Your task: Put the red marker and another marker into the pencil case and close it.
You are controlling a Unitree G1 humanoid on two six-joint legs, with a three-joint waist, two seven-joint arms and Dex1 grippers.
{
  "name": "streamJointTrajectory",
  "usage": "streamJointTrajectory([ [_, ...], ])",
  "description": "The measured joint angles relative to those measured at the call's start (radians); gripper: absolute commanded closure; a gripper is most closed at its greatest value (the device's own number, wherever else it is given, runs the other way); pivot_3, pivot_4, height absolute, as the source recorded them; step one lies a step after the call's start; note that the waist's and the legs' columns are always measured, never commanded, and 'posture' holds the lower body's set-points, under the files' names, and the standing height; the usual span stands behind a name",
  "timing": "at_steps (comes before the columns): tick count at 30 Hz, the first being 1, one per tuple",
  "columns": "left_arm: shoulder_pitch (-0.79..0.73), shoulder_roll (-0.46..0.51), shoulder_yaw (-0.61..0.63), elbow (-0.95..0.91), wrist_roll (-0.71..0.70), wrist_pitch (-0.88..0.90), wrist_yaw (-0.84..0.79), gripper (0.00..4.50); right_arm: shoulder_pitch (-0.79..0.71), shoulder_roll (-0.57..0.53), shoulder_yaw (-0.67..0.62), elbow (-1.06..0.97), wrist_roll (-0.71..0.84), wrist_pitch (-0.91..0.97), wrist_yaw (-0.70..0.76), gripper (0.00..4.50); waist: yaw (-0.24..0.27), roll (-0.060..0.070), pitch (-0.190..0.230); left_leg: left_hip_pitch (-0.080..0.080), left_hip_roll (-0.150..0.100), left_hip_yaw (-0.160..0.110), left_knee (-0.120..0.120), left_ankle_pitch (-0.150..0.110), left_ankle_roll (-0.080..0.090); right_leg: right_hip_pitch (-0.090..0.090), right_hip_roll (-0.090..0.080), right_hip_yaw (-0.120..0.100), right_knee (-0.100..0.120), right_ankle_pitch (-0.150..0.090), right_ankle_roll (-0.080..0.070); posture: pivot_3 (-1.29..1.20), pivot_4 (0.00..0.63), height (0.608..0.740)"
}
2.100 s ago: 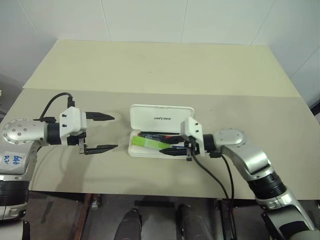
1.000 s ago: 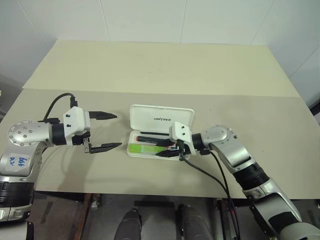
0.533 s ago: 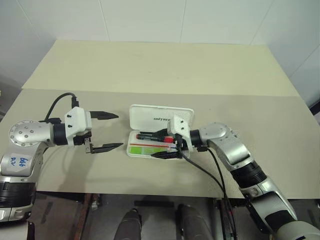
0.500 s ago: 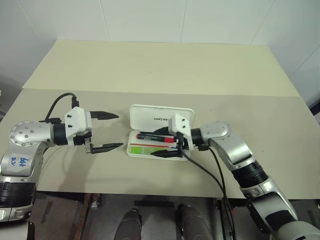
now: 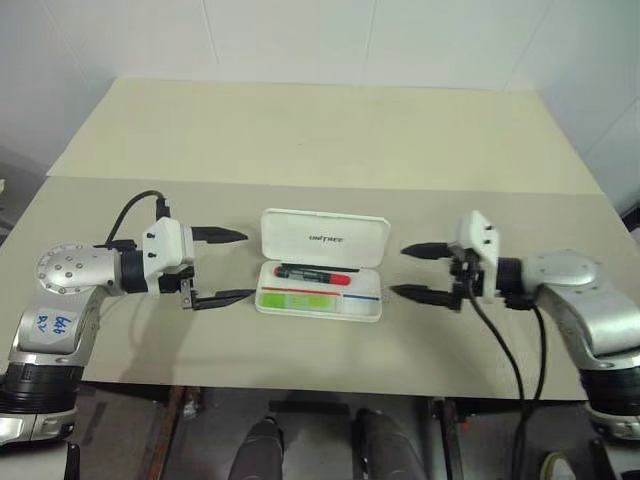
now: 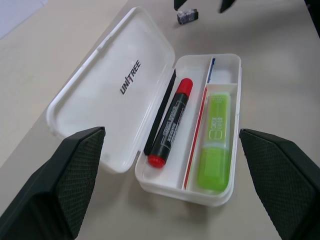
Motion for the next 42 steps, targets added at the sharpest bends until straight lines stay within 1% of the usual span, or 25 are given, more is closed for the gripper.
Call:
streamJointTrajectory([
  [3, -0.005, -0.013, -0.009, 0.003, 0.001, -0.001, 0.000, 0.00, 0.016, -0.007, -0.046, 0.120, -0.034, -0.051, -0.051, 0.59, 0.002, 0.000, 0.000, 0.000, 0.000, 0.000, 0.000, 0.000, 0.000, 0.000, 0.000, 0.000, 0.000, 0.000, 0.000, 0.00, 0.150, 0.740],
  [8, -0.026, -0.019, -0.015, 0.005, 0.004, -0.001, 0.000, 0.00, 0.022, -0.006, -0.049, 0.257, -0.071, -0.127, -0.095, 0.59, 0.002, 0.000, 0.000, 0.000, 0.000, 0.000, 0.000, 0.000, 0.000, 0.000, 0.000, 0.000, 0.000, 0.000, 0.000, 0.00, 0.150, 0.740],
  [20, -0.051, -0.022, -0.022, 0.036, 0.007, -0.002, -0.008, 0.00, 0.003, -0.002, -0.045, 0.442, -0.103, -0.224, -0.119, 0.59, 0.002, 0.000, 0.000, 0.000, 0.000, 0.000, 0.001, 0.000, 0.000, 0.001, 0.000, 0.000, 0.000, 0.000, 0.001, 0.00, 0.150, 0.740],
  [23, -0.053, -0.022, -0.021, 0.036, 0.000, 0.004, -0.008, 0.00, -0.004, 0.001, -0.045, 0.464, -0.104, -0.235, -0.119, 1.23, 0.003, 0.000, 0.000, 0.001, 0.000, 0.000, 0.001, 0.000, 0.000, 0.002, 0.000, 0.000, 0.000, 0.001, 0.001, 0.00, 0.150, 0.740],
  [31, -0.066, -0.030, -0.016, 0.014, -0.068, 0.102, -0.006, 0.00, -0.005, 0.024, -0.044, 0.449, -0.093, -0.219, -0.119, 4.05, 0.003, 0.000, 0.000, 0.002, 0.000, 0.000, 0.002, 0.001, 0.000, 0.004, 0.000, 0.000, 0.000, 0.001, 0.001, 0.00, 0.150, 0.740],
  [32, -0.066, -0.029, -0.014, 0.001, -0.078, 0.119, -0.009, 0.00, -0.004, 0.024, -0.044, 0.444, -0.093, -0.212, -0.119, 4.16, 0.002, 0.000, 0.000, 0.002, 0.000, 0.000, 0.002, 0.001, 0.000, 0.004, 0.000, 0.000, 0.000, 0.001, 0.001, 0.00, 0.150, 0.740],
  [38, -0.067, 0.004, -0.008, -0.011, -0.104, 0.165, -0.049, 0.00, 0.016, 0.023, -0.044, 0.390, -0.089, -0.205, -0.100, 4.16, 0.002, 0.000, 0.000, 0.002, 0.000, 0.000, 0.001, 0.001, 0.000, 0.004, 0.000, 0.000, -0.001, 0.001, 0.001, 0.00, 0.150, 0.740],
  [40, -0.070, 0.019, -0.007, -0.009, -0.105, 0.166, -0.065, 0.00, 0.032, 0.020, -0.043, 0.340, -0.076, -0.205, -0.074, 4.16, 0.001, 0.000, 0.000, 0.002, 0.000, 0.000, 0.001, 0.001, 0.000, 0.004, 0.000, 0.000, -0.001, 0.001, 0.001, 0.00, 0.150, 0.740],
  [42, -0.082, 0.035, 0.000, 0.001, -0.105, 0.164, -0.079, 0.00, 0.043, 0.011, -0.028, 0.236, -0.045, -0.203, -0.014, 4.16, 0.000, 0.001, 0.001, 0.002, 0.000, 0.000, 0.000, 0.001, 0.000, 0.004, 0.000, 0.000, -0.001, 0.001, 0.001, 0.00, 0.150, 0.740],
])
